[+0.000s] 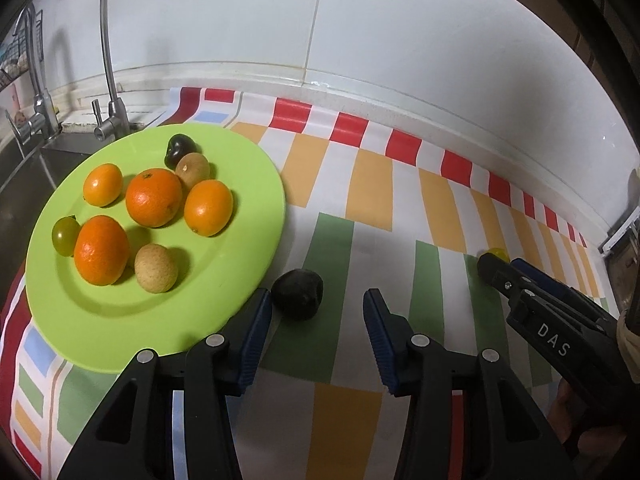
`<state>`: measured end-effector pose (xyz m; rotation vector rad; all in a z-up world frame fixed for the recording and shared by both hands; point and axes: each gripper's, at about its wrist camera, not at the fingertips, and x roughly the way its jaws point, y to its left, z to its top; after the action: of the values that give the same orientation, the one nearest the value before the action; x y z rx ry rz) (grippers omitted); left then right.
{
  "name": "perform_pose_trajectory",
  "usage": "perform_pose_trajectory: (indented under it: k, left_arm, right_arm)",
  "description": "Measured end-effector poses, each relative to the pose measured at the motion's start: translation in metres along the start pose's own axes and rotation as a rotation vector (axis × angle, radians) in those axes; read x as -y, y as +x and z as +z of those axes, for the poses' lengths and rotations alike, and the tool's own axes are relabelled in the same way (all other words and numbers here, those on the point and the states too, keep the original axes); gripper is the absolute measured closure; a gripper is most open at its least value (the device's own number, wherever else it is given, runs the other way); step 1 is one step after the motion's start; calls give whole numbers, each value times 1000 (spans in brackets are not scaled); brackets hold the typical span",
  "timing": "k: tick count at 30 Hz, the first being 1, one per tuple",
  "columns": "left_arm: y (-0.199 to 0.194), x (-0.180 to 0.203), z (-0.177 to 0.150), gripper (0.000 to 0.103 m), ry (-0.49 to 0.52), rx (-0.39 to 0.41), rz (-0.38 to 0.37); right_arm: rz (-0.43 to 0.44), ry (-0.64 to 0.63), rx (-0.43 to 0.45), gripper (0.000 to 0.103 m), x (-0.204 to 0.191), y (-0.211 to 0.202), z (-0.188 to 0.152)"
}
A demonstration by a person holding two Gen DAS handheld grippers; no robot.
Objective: Organize fruits
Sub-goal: 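Grasp the dark plum with the left gripper while the right gripper grasps the green lime, then lower the plum onto the plate with the left gripper while the right gripper releases the lime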
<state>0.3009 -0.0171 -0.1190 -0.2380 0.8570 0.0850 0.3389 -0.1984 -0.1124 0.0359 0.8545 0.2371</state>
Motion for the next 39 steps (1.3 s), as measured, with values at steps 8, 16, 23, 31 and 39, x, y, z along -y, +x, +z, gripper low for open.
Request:
perform_pose_trajectory:
  k: [8,16,23,31,39]
  left_arm:
    - [7,3,4,69,17,-6,15]
    - [9,3,3,75,51,-11,18]
    - [-4,7,0,75,96,12,-17]
    - [-26,12,-2,75,167,26,-63]
    - [-57,4,-8,75,197,60,-79]
  right_arm:
    - [6,-6,-30,71,0,8,0]
    - [12,-21,-9,72,-5,-2,-1]
    - [34,-54,6,72,-22,-21,-11]
    - [30,-70,38,72,-32,-51,-16]
    - [12,-83,93,72,-44,-89,-19]
